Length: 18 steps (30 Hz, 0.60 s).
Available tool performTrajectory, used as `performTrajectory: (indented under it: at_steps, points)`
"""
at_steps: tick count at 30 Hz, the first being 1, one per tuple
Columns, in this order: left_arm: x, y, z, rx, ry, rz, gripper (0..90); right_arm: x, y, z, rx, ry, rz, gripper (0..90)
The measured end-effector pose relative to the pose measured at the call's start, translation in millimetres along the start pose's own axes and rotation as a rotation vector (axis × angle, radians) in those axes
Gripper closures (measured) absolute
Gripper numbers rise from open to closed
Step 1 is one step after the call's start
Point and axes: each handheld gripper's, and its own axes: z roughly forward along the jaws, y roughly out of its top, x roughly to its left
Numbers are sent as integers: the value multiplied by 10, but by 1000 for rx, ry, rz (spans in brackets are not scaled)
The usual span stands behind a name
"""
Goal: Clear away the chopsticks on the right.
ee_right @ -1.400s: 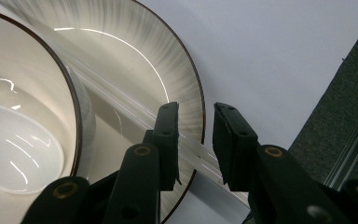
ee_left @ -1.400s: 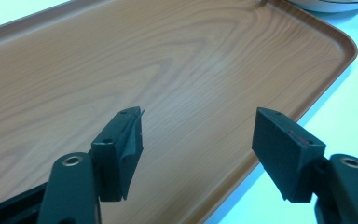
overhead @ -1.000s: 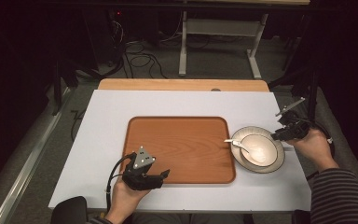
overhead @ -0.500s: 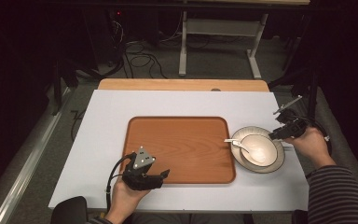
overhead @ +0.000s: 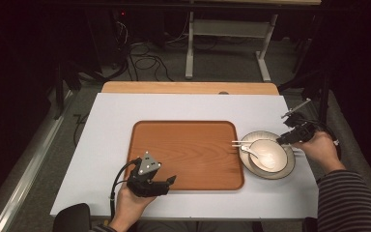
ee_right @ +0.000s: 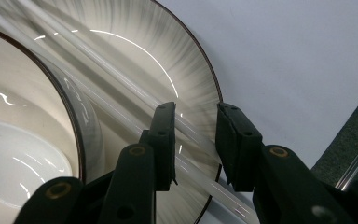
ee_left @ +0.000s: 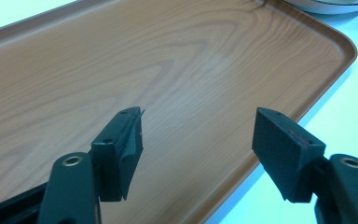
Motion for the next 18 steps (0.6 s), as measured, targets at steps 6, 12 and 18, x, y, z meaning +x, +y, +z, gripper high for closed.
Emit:
performTrajectory:
  at_steps: [6, 12, 18]
  points:
    - [1, 0, -2, -1, 0, -2, 335, 14, 18, 12, -3, 4, -8, 736]
    - [2, 1, 2, 0, -1, -2, 335, 26, 32, 16, -5, 2, -13, 755]
    - [2, 0, -2, -1, 0, -2, 336, 37, 39, 18, -6, -1, -16, 772]
